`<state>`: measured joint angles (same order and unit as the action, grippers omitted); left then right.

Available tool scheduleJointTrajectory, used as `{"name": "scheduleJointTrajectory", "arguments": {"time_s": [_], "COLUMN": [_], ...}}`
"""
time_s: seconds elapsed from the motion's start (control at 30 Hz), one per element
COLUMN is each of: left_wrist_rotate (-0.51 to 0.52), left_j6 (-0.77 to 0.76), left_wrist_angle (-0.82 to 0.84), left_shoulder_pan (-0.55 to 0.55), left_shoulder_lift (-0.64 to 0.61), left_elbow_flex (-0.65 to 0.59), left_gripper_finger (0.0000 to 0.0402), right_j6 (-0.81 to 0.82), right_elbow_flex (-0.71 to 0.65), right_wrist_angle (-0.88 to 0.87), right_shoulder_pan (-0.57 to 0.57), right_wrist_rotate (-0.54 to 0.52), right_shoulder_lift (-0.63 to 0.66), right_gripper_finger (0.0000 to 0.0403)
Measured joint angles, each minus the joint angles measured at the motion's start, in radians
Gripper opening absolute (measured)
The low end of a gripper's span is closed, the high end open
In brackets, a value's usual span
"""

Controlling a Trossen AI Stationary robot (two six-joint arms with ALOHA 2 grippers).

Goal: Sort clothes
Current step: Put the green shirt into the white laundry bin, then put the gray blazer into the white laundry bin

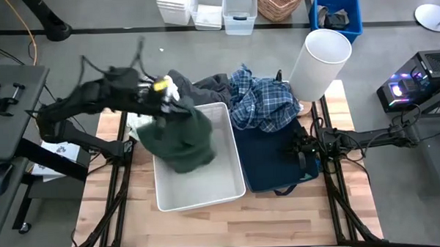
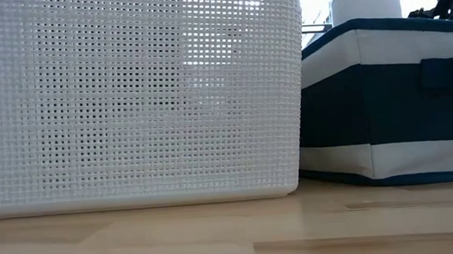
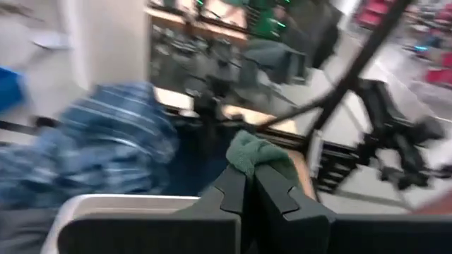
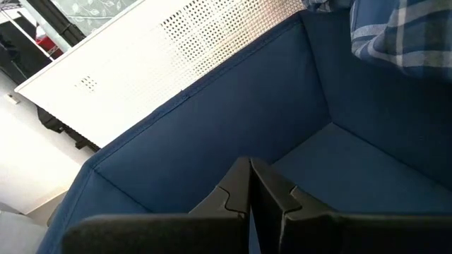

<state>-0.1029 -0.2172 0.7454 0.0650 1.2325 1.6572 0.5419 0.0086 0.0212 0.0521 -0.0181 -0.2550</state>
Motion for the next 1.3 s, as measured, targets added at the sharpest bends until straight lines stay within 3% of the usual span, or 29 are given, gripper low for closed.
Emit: {"name": "scheduleJointTrajectory", "arguments": {"time_s": [0.13,0.4,0.53,0.8,1.0,1.2,1.3], "left_wrist_rotate": [-0.064,-0.064,-0.062,-0.064,0.032,0.257,0.231], "left_j6": [-0.026,-0.208,-0.258,-0.242,-0.111,-0.015,-0.017], "left_wrist_angle": [0.03,0.169,0.245,0.167,0.065,0.124,0.136], "left_shoulder_pan": [0.0,-0.001,-0.021,-0.034,0.067,0.22,0.356], "left_shoulder_lift": [0.037,0.047,0.074,0.139,0.198,0.25,0.292], "left_elbow_flex": [-0.012,-0.012,-0.013,-0.012,0.046,0.084,0.085], "left_gripper_finger": [0.0,0.0012,0.006,0.0202,0.0272,0.0282,0.0282], "right_j6": [0.0,0.0,0.0,0.0,0.0,0.0,0.0], "right_elbow_flex": [0.0,0.0,0.0,0.0,0.0,0.0,0.0], "right_wrist_angle": [0.0,0.0,0.0,0.0,0.0,0.0,0.0], "right_shoulder_pan": [0.0,0.0,0.0,0.0,0.0,0.0,0.0], "right_wrist_rotate": [0.0,0.0,0.0,0.0,0.0,0.0,0.0], "right_shoulder_lift": [0.0,0.0,0.0,0.0,0.0,0.0,0.0], "right_gripper_finger": [0.0,0.0,0.0,0.0,0.0,0.0,0.0]}}
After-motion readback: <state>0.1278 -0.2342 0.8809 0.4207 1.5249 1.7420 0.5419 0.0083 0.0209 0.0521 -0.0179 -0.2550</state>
